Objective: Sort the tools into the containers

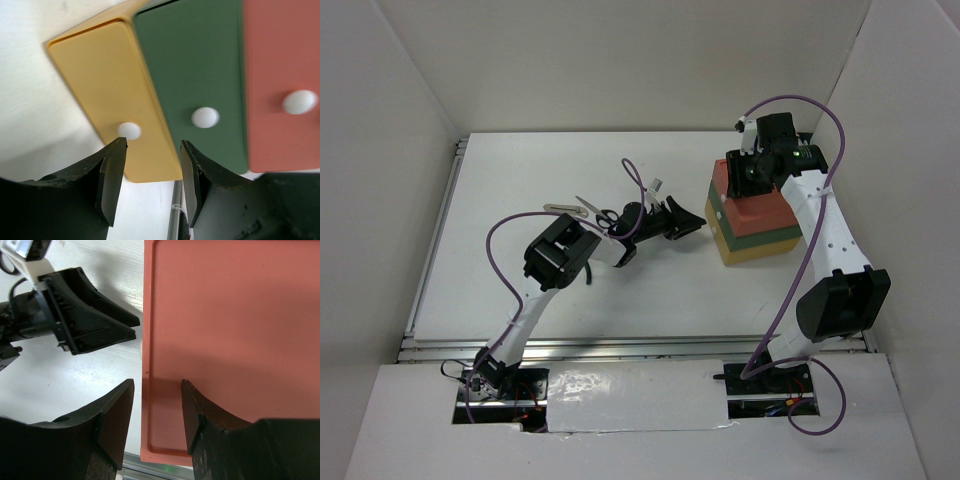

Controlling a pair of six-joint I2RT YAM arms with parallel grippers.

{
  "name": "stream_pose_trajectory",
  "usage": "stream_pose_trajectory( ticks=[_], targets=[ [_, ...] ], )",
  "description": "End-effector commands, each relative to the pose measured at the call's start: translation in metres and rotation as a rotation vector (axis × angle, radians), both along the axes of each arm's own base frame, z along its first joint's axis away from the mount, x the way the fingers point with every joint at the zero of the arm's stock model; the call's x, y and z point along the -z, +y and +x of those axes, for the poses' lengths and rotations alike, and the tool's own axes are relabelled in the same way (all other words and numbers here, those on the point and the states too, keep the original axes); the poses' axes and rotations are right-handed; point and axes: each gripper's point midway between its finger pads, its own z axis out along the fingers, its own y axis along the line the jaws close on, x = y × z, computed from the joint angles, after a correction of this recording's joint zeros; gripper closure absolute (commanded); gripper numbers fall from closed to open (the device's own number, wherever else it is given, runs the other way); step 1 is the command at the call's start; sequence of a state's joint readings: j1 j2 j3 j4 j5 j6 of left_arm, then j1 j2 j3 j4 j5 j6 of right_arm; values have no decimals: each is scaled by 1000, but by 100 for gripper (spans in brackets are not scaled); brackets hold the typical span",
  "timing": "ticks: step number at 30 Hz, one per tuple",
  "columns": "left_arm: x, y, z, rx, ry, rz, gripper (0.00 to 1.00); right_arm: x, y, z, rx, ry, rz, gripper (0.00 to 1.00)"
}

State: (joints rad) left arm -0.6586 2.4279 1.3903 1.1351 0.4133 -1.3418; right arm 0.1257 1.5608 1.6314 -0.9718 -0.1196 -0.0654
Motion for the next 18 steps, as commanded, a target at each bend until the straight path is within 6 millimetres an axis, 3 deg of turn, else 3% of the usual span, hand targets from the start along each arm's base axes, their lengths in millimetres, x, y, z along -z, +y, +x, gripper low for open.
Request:
stream_pose_trajectory(
  ticks=[1,11,18],
  targets=[
    [5,-6,5,-20,-19,-6,41,26,1,-1,-13,85,-21,49],
    [6,-25,5,-10,-9,-30,45,26,-1,1,-27,84,-42,50],
    [22,-28,2,-8,13,-11,48,27,-2,0,-27,90,-45,51]
  ],
)
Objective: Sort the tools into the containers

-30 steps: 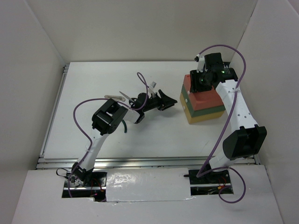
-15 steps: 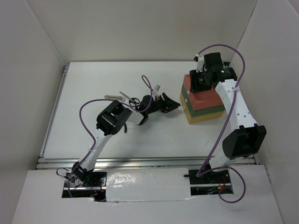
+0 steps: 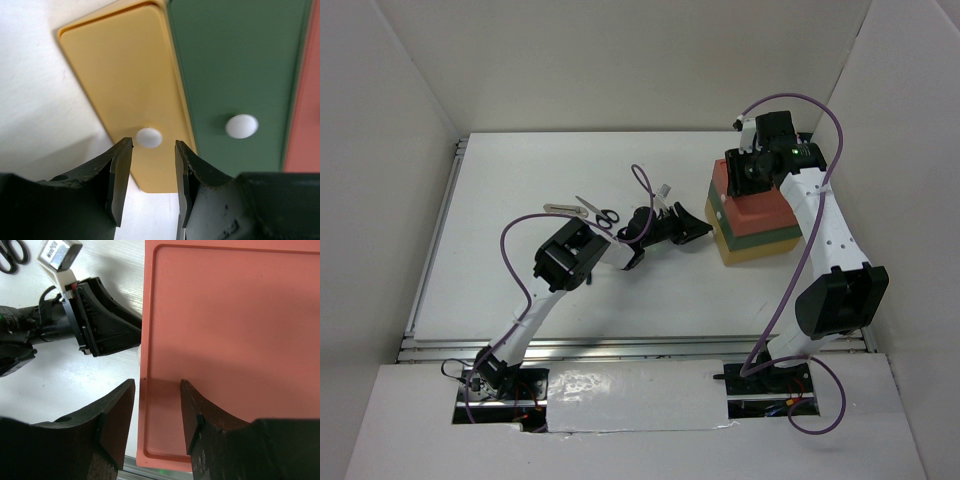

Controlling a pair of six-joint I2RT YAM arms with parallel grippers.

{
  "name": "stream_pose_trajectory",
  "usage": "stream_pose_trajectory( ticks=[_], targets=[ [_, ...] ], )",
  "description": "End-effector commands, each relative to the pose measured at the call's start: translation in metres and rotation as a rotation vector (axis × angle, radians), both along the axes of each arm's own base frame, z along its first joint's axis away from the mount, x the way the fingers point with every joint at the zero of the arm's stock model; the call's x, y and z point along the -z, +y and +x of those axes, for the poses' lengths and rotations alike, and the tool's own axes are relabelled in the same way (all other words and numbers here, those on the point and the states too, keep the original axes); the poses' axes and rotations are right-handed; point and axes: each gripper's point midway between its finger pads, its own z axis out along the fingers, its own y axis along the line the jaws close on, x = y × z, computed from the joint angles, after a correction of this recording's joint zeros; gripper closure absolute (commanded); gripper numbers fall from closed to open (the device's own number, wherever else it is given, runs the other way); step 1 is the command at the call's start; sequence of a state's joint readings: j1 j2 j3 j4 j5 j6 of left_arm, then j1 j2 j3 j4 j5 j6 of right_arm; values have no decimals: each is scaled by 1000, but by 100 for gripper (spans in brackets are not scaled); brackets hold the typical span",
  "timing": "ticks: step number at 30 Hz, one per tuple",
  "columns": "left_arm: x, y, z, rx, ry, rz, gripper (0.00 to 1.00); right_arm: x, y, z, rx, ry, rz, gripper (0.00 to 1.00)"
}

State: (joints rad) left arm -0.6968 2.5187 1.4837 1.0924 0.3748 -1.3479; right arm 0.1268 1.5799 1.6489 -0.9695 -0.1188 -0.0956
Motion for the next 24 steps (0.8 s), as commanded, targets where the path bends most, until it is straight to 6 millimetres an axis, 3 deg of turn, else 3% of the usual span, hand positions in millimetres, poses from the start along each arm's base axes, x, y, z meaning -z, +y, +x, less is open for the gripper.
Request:
stream_pose_trajectory(
  ticks=[1,16,24],
  targets=[
    [-3,-4,1,-8,-21,-31,48,27,-2,-5,-4,93,-29,50],
    [-6,-17,-2,7,-23,-53,49,28,-5,-6,-8,91,-53,52],
    [3,-20,-3,5,-8,-40,49,29,-8,-6,-4,91,-52,53]
  ],
)
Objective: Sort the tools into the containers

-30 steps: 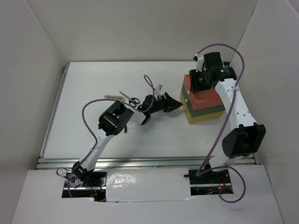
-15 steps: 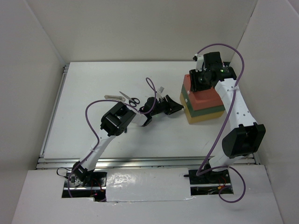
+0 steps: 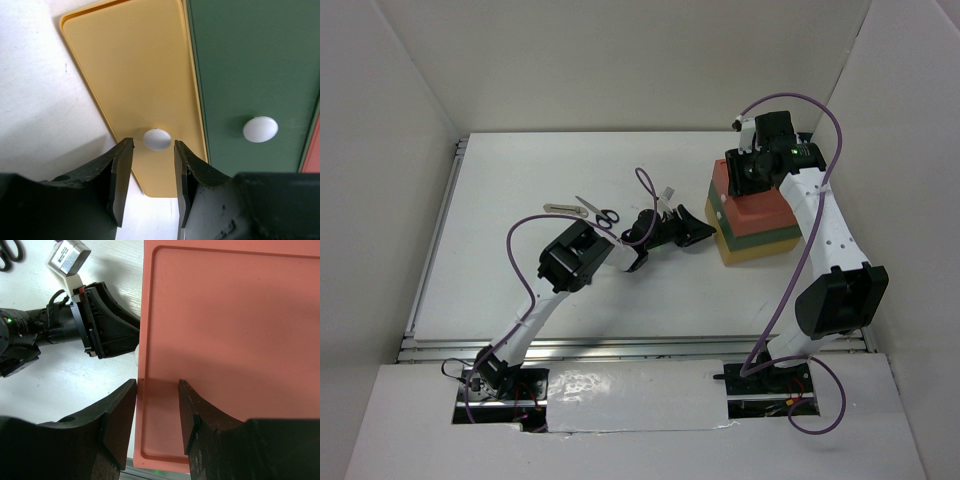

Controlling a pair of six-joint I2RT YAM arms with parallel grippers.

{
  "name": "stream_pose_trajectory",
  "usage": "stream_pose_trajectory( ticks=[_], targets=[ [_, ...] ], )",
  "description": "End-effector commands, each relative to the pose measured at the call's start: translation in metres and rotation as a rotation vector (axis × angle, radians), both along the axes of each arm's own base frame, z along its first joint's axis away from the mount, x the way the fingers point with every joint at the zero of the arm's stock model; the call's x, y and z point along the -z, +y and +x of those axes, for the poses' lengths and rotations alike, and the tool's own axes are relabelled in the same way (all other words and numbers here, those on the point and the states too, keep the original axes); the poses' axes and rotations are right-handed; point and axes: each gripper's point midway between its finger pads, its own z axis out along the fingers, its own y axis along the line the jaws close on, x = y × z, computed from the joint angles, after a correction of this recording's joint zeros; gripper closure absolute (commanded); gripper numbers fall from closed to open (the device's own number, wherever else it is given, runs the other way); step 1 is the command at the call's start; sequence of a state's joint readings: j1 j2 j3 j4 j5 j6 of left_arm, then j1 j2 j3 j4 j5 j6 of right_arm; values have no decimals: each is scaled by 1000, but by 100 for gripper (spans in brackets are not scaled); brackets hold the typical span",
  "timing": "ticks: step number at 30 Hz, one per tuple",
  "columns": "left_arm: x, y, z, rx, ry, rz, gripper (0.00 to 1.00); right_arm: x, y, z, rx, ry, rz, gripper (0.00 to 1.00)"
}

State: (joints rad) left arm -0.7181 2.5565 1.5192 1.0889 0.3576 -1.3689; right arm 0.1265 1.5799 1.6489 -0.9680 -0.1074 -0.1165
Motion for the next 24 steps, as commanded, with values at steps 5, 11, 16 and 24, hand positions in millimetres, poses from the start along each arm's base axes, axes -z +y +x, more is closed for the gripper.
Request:
stream_pose_trajectory(
  ticks=[5,11,16,24],
  targets=[
    [-5,-10,2,0,-30,-35,50,30,-7,-7,10,103,-31,54],
    [-9,-14,2,7,-35,-42,50,30,-7,-7,7,107,-29,55],
    [-10,-15,3,6,-40,-44,52,32,-6,-8,5,114,-28,56],
    [-15,-13,-1,13,-52,-49,69,34,-6,-9,1,121,-26,59]
  ],
)
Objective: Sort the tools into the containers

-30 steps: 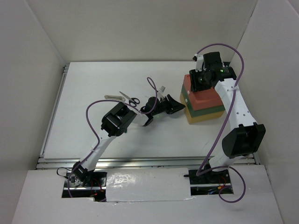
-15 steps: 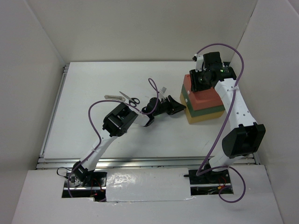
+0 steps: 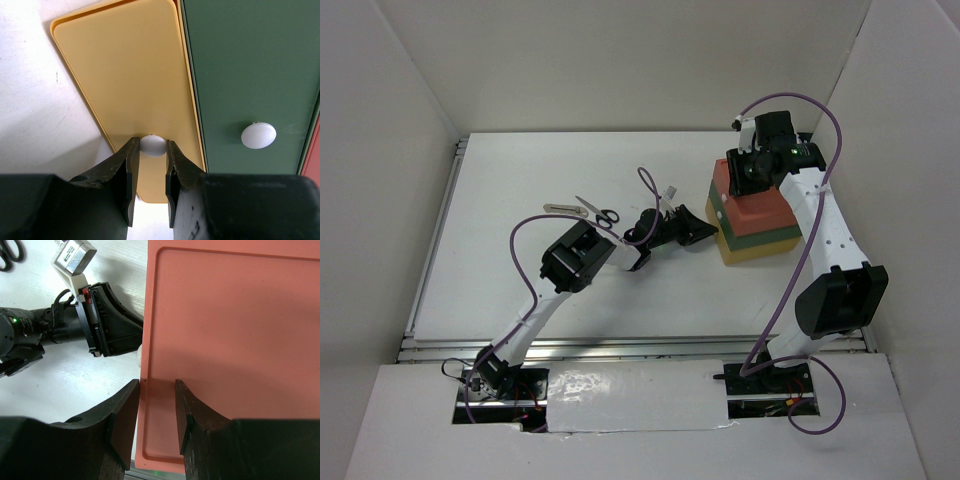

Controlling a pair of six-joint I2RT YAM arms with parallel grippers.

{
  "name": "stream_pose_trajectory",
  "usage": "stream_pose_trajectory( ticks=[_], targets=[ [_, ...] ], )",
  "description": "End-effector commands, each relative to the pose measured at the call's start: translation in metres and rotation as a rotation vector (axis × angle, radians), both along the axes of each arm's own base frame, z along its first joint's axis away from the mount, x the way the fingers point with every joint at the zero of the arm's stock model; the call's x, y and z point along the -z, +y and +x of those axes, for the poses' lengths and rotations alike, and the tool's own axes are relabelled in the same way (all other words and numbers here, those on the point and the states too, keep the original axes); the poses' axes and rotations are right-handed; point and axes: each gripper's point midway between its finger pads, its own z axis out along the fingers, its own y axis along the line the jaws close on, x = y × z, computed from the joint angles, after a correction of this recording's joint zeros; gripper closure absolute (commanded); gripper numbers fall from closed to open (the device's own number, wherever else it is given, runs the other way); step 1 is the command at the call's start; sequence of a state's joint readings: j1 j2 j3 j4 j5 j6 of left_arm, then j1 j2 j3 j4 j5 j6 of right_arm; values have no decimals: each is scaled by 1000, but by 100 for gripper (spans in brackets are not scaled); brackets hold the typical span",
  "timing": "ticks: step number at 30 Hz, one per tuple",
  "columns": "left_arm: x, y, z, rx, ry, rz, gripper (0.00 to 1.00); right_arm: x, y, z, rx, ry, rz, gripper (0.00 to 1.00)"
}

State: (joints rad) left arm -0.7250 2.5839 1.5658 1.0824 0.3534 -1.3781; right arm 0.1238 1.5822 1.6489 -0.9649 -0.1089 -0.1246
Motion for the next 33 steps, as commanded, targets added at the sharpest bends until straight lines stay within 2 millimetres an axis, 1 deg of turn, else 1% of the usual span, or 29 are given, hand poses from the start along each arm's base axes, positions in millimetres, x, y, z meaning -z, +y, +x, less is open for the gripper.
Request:
stream_pose_trajectory(
  ticks=[1,3,4,5,6,8,9,10,12,13,18,23,24,28,30,31,32,33],
  targets=[
    [-14,-4,-4,13,-53,-33,73,33,-6,-9,9,119,-24,60],
    [-20,-3,-5,16,-72,-34,78,34,-6,-9,9,119,-29,60],
    [-19,1,-4,13,-70,-31,81,34,-7,-9,11,115,-32,59],
    [-20,3,-4,10,-71,-30,82,36,-7,-9,9,119,-35,59],
    [-24,5,-3,7,-77,-33,83,36,-8,-9,12,119,-37,59],
    [-20,13,-1,-1,-69,-19,86,38,-9,-8,16,124,-36,59],
    [-22,15,-1,-2,-70,-20,86,37,-10,-7,17,119,-36,59],
    [-17,21,0,-10,-58,-14,87,36,-10,-7,20,119,-37,58],
    [-20,24,0,-11,-65,-12,87,38,-11,-6,28,120,-45,58],
    [-16,28,-1,-14,-58,-4,88,40,-12,-5,30,124,-48,58],
    [-17,34,0,-20,-62,-2,90,44,-17,-4,42,137,-71,58],
    [-28,38,0,-19,-79,-6,91,45,-20,-2,47,140,-86,58],
    [-24,41,1,-22,-67,7,91,47,-20,-2,50,143,-88,59],
    [-38,53,5,-40,-71,9,92,47,-21,-2,50,143,-95,58],
    [-34,61,6,-47,-62,28,92,48,-21,-3,51,145,-94,58],
    [-37,64,8,-50,-72,35,92,48,-22,-3,53,145,-95,58],
    [-33,71,11,-60,-64,46,92,49,-21,-3,51,148,-96,59],
    [-36,73,10,-57,-61,50,92,49,-21,-3,53,149,-95,58]
  ],
)
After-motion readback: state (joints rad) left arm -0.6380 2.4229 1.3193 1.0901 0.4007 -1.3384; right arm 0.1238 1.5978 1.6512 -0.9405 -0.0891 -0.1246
